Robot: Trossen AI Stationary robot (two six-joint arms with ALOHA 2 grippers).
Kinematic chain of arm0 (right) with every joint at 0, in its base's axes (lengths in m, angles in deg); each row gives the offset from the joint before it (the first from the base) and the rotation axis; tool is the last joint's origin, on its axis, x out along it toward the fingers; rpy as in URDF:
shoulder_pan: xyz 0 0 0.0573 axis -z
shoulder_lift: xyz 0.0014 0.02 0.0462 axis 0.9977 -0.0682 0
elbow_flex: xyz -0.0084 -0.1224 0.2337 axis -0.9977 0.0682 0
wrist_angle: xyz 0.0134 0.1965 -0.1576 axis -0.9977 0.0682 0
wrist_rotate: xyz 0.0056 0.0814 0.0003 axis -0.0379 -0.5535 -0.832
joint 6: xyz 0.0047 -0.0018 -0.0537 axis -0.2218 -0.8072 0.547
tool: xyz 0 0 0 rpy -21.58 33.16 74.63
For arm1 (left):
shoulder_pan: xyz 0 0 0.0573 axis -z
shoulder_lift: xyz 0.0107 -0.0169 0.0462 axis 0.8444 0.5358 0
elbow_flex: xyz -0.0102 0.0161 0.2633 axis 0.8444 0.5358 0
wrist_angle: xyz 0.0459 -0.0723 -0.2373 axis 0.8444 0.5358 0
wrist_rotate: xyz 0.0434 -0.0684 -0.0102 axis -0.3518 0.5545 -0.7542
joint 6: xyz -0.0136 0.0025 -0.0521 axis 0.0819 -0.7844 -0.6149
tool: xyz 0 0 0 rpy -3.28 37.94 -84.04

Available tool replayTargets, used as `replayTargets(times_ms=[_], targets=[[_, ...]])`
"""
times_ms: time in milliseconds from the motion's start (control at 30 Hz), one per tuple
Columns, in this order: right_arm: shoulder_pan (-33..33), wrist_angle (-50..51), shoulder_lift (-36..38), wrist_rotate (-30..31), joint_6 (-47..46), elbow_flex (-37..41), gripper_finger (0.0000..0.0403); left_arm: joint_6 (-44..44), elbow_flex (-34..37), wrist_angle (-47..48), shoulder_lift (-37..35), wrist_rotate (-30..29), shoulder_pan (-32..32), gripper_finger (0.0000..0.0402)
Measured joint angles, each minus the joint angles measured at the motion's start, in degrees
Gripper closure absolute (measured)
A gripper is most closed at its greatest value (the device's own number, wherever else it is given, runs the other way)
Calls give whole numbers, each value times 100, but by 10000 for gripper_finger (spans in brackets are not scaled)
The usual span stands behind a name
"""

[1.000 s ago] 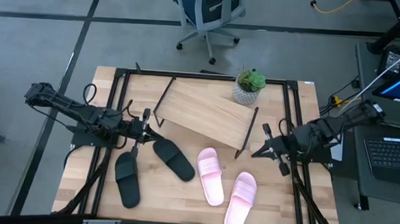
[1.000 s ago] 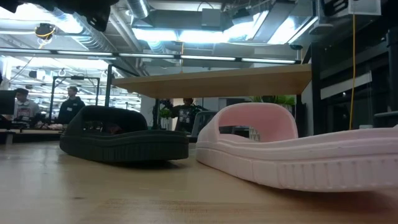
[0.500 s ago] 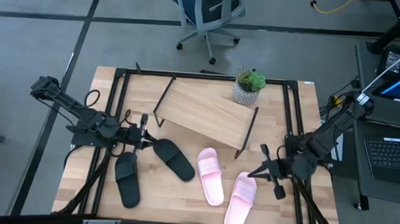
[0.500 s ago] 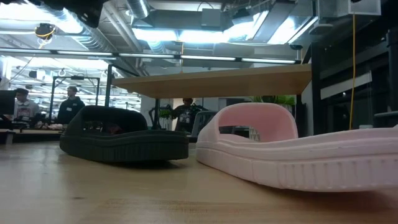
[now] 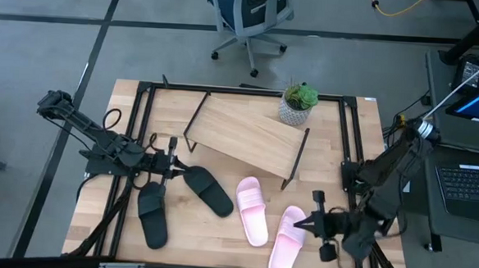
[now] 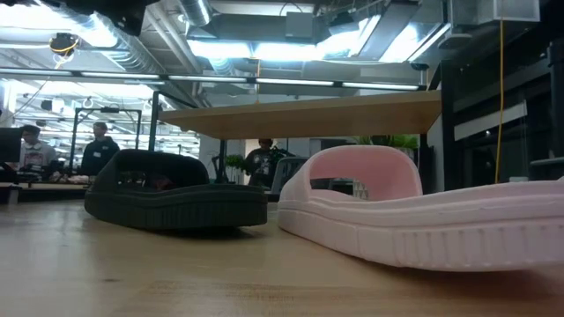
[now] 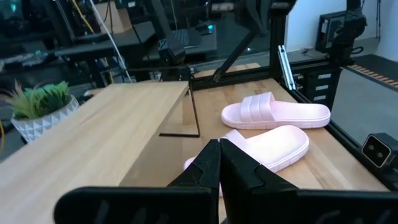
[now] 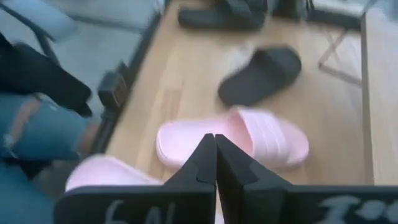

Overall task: Pick and place slides into the shelf
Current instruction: Put the right pink slide on the shelf

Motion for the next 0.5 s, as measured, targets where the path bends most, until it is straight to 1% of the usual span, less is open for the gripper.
replayTargets(times_ms=[167,333,500], targets=[[5,857,-761,12,-748,-787,403,50,0,-13,0,2,0,401],[3,969,-1365,11,-1263,-1438,403,61,0,140,0,26,0,401],[3,1430,-1990,0,-1927,-2076,403,-16,0,501,0,104,-2,401]])
